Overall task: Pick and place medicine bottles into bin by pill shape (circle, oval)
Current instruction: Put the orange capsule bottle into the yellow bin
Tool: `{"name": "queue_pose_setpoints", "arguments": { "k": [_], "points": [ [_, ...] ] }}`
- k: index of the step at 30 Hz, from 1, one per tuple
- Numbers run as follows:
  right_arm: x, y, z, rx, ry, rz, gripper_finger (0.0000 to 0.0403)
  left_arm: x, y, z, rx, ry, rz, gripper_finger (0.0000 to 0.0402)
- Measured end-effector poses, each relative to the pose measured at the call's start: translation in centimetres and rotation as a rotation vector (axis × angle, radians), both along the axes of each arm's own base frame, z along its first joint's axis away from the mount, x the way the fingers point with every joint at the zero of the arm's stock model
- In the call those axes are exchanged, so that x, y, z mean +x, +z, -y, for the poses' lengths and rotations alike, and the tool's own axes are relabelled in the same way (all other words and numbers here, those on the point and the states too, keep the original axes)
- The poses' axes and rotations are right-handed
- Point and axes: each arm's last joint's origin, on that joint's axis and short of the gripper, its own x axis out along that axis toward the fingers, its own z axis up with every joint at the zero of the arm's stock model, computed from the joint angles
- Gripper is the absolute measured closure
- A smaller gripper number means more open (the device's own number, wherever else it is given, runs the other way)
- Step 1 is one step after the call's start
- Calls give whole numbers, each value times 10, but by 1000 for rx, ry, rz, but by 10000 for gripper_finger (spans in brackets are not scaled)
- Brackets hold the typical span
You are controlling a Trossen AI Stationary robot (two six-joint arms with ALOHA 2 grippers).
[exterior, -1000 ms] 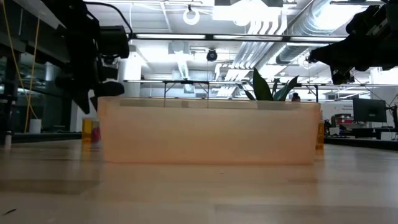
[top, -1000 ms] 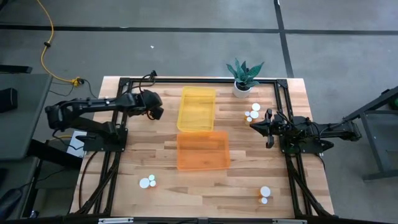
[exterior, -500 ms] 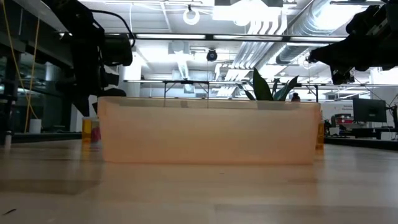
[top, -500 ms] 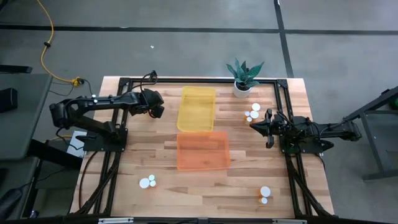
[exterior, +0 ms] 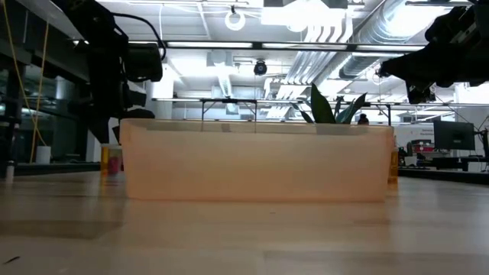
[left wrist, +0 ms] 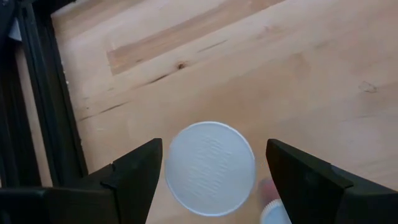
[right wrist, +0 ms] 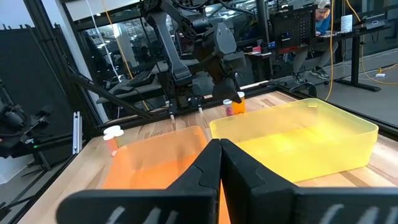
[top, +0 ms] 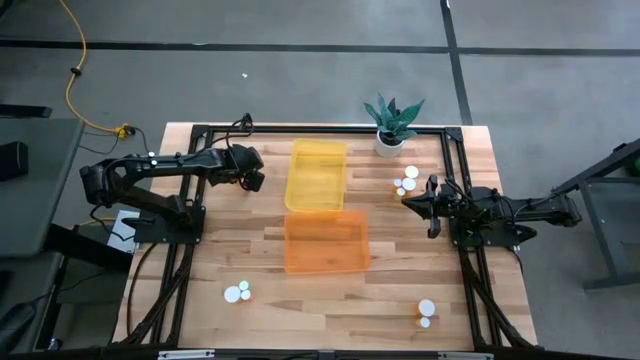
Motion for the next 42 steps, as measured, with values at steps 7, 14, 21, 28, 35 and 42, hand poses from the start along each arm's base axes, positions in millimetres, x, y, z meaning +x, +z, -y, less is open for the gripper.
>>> {"name": "queue_pose_setpoints", "arguments": {
  "k": [7,14,21,28,35,42],
  "points": [
    [0,0,0,0,0,0,402,-2,-1,2,-15,7,-21,125],
    [0,0,0,0,0,0,402,-2,-1,1,-13,7,-23,166],
    [0,0,0,0,0,0,402,-3,0,1,4,11,-33,222],
    [0,0,0,0,0,0,402,2,8,-2,0,-34,-30,214],
    [0,0,0,0,0,0,402,23,59,-16,81,-123,42,215],
    [0,0,0,0,0,0,402,51,123,-26,199,-294,163,214]
  ]
}}
